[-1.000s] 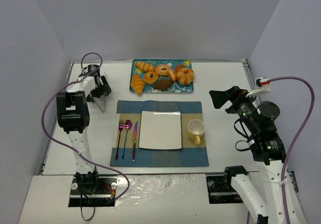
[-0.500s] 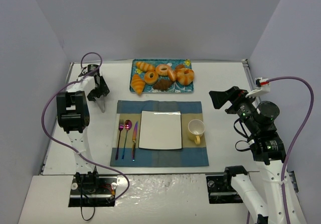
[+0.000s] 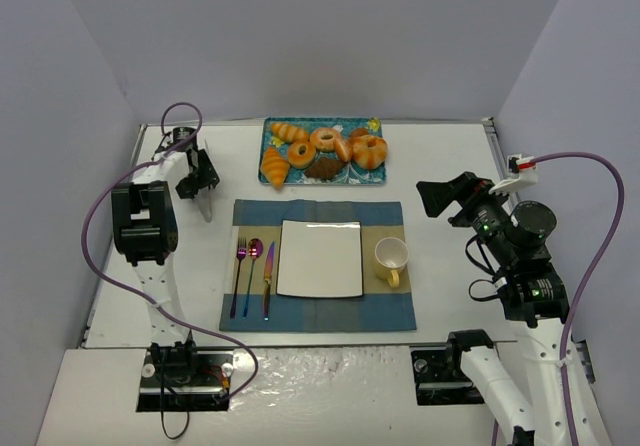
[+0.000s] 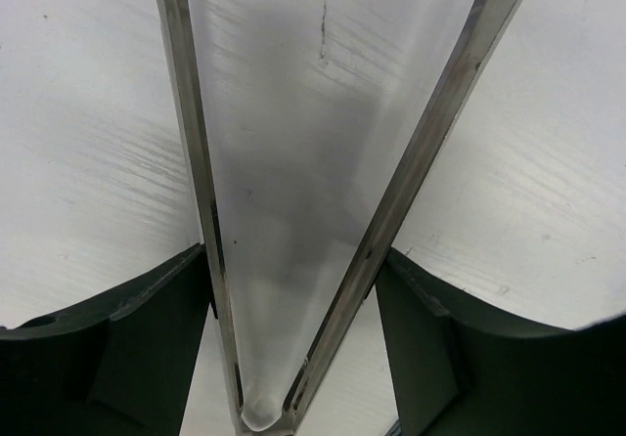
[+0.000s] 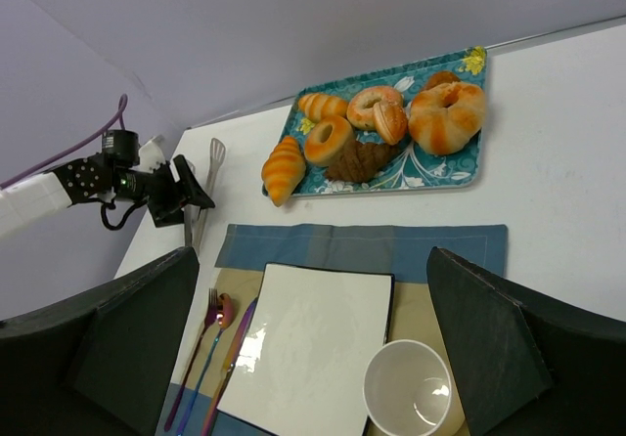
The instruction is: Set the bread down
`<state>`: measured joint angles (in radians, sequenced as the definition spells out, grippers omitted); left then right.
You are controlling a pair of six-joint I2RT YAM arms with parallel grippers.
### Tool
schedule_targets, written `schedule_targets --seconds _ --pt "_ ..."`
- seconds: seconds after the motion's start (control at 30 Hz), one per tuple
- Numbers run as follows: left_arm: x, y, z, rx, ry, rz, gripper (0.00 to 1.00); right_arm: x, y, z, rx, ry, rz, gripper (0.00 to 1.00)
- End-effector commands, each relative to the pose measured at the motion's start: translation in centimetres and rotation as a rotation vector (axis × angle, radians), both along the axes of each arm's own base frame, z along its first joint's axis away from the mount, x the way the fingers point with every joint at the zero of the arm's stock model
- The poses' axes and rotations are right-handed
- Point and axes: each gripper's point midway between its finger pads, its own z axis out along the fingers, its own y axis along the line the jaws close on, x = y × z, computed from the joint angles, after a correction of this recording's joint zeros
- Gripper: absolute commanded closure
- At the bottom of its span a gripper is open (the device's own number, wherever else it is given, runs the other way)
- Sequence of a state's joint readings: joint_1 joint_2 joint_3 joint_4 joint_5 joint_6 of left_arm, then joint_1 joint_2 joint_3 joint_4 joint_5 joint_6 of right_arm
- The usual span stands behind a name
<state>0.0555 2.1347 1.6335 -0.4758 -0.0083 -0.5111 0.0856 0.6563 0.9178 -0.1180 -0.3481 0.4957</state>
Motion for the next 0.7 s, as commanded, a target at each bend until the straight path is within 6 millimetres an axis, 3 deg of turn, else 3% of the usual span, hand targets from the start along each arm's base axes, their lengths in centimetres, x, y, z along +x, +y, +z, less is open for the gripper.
schedule_targets --seconds 0.0,0.33,0.67 --pt "0.8 -0.6 5.6 -0.041 -0.134 0.0 0.4 0.4 0.1 1.8 -0.005 -0.075 0.009 0.0" --pt "0.1 -0.7 9.6 -0.024 -0.201 0.0 0.45 0.5 0.2 1.8 -0.004 -0.072 0.013 0.0" --pt "-1.4 -2.6 15.3 -0.003 -0.289 -0.058 0.48 0.8 0.5 1.6 0.0 -0.067 0.027 0.0"
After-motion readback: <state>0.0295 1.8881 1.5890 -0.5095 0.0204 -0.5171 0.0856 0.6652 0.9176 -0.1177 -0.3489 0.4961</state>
